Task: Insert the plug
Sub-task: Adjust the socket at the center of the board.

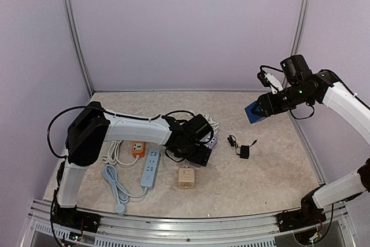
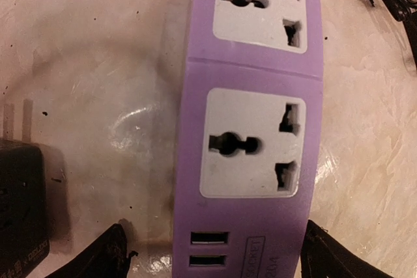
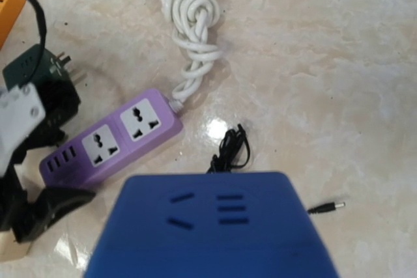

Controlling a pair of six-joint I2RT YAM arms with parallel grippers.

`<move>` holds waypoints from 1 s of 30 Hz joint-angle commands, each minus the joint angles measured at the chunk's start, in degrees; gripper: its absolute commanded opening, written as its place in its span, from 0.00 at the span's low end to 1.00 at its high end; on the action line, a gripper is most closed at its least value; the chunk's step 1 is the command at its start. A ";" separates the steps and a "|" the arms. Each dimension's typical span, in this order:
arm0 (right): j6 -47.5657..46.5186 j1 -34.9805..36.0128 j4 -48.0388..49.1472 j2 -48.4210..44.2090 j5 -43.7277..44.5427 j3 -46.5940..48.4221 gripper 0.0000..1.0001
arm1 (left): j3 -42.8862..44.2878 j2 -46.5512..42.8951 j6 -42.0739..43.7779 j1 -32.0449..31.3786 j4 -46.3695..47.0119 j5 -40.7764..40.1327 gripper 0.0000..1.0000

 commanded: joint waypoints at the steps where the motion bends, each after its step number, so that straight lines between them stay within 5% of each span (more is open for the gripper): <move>1: 0.60 -0.62 0.64 -2.05 -0.68 -0.81 0.11 | -1.36 0.73 -1.04 0.57 -0.93 3.00 0.81; 8: 0.60 -0.64 0.91 -1.62 -2.09 -1.07 0.11 | -1.94 0.42 2.20 -0.21 -0.01 1.81 0.66; 19: 0.67 -0.69 0.04 -0.67 -1.81 -1.08 0.11 | -4.76 -0.78 18.19 -5.34 7.71 2.47 0.63; 25: 0.83 -0.63 -0.04 -0.15 -1.64 -0.63 0.12 | -7.75 -1.90 18.28 -5.52 10.96 2.66 0.63; 30: 0.84 -0.66 -0.05 0.45 -1.87 -0.62 0.12 | -7.56 -1.77 12.55 -4.37 8.48 -1.46 0.76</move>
